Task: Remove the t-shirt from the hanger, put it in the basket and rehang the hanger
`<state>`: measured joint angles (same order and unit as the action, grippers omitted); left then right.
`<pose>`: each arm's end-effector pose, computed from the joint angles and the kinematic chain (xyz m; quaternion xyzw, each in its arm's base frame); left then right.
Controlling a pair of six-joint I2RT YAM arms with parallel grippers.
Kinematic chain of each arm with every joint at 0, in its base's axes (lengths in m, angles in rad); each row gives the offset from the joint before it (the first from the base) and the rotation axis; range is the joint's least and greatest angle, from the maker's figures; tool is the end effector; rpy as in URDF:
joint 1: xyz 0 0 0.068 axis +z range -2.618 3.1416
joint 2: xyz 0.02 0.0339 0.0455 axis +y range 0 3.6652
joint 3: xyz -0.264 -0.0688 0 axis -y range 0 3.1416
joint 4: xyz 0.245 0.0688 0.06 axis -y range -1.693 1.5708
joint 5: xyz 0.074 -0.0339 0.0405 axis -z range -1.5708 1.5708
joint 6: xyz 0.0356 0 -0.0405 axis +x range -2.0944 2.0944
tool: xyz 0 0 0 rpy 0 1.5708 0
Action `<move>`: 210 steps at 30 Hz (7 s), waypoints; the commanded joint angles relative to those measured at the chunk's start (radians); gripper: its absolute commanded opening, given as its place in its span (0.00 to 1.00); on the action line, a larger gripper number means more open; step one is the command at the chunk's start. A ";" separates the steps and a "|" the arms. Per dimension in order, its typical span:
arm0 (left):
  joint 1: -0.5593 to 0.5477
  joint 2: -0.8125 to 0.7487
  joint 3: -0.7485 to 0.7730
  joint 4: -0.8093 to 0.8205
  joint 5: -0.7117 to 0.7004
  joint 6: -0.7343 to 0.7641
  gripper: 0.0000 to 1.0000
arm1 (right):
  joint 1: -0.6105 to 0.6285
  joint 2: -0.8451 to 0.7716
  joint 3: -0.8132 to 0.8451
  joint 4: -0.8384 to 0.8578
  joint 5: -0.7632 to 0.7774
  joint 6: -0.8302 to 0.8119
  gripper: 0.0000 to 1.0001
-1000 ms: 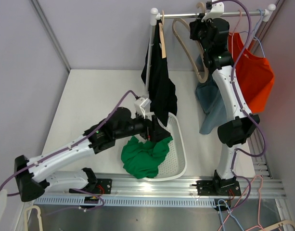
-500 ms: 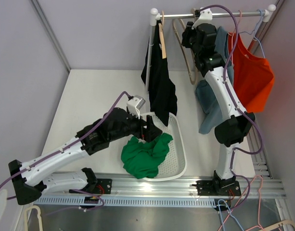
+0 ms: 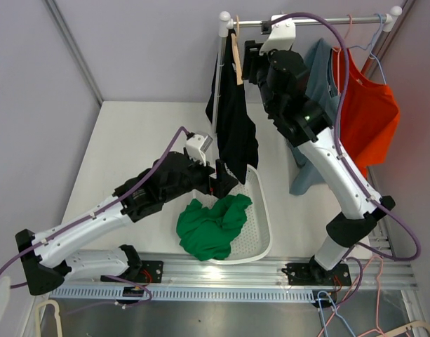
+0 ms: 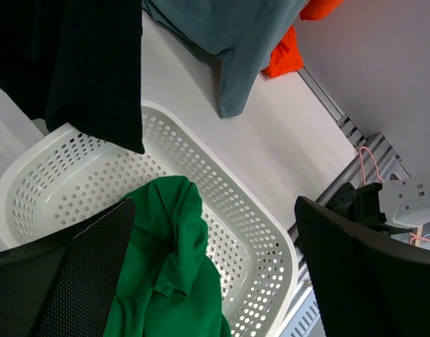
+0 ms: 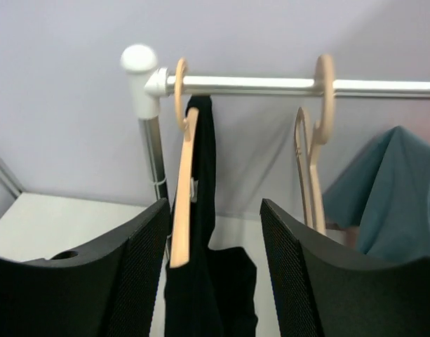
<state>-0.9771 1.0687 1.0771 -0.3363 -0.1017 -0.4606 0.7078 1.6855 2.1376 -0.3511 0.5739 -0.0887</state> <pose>0.1378 -0.1978 0.3717 0.1788 0.7926 -0.3518 0.4648 0.2768 0.2114 0.5472 -0.0559 0.6742 0.0360 0.7356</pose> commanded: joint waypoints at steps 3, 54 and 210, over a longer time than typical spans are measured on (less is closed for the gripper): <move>-0.005 -0.015 0.004 0.031 -0.004 0.010 1.00 | -0.016 0.106 0.187 -0.146 0.017 -0.013 0.59; -0.005 -0.026 -0.052 0.043 -0.042 0.063 1.00 | -0.162 0.226 0.410 -0.210 -0.201 0.151 0.00; 0.265 0.312 -0.234 0.259 0.277 -0.339 0.87 | -0.311 0.292 0.242 -0.123 -0.597 0.307 0.00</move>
<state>-0.7052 1.4906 0.7834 -0.0456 0.1909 -0.8413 0.4015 2.0418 2.4035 -0.4980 -0.0330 0.2134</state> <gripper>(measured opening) 0.809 0.183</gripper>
